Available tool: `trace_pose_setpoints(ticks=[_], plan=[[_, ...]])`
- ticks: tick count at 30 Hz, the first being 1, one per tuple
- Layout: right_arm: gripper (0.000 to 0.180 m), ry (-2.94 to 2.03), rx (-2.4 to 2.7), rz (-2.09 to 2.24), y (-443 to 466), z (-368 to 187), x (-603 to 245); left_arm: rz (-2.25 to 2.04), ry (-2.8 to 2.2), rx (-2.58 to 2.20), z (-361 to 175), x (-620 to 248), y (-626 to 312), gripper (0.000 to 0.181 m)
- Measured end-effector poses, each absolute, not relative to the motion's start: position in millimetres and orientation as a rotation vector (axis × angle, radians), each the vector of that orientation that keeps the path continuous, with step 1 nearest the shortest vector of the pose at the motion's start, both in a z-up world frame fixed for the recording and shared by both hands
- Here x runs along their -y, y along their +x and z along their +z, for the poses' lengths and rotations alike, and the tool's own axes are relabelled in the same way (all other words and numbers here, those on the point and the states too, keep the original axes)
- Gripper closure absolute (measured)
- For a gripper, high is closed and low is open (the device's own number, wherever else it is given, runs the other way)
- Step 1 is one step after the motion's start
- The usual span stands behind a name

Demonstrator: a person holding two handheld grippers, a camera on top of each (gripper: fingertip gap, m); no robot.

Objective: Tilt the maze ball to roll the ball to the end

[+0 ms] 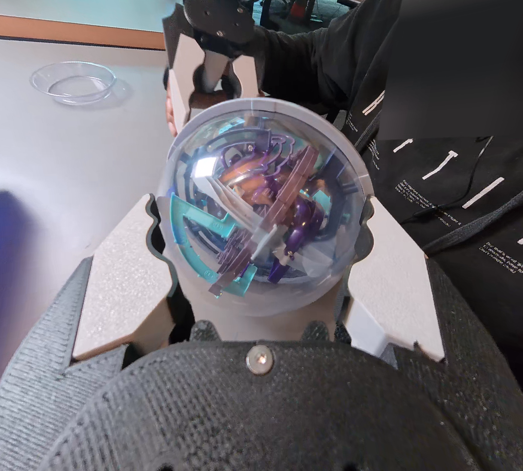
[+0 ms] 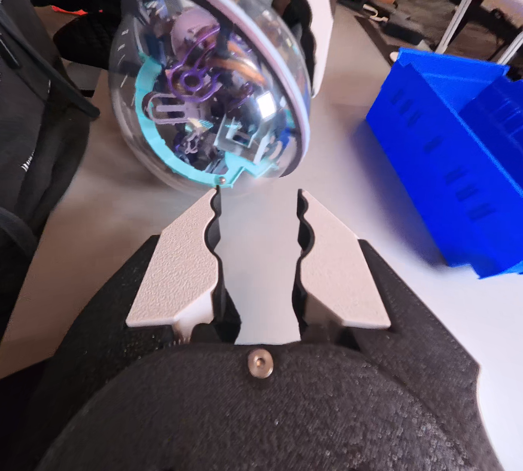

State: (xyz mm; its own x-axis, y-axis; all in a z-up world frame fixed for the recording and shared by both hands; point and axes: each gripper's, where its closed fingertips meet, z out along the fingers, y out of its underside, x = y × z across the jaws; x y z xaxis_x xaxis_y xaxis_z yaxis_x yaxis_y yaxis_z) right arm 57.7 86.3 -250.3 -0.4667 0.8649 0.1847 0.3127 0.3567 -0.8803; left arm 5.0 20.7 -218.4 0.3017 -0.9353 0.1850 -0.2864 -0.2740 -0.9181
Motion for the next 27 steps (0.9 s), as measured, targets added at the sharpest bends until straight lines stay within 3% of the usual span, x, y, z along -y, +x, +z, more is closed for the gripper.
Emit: trace_pose_setpoints(ticks=[12, 22, 27], plan=[[0.141, -0.701, 2.129, 0.980, 40.9, -225.8, -81.0, -1.009, -1.690, -1.229, -218.9, -11.4, 14.8, 0.043], [0.171, -0.539, 2.264, 0.962, 35.3, -216.1, -59.5, -1.104, -1.592, -1.212, -215.8, -6.7, 9.3, 0.045], [0.173, -0.504, 2.309, 0.932, 34.7, -215.1, -57.1, -1.109, -1.574, -1.226, -215.5, -4.8, 8.7, 0.045]])
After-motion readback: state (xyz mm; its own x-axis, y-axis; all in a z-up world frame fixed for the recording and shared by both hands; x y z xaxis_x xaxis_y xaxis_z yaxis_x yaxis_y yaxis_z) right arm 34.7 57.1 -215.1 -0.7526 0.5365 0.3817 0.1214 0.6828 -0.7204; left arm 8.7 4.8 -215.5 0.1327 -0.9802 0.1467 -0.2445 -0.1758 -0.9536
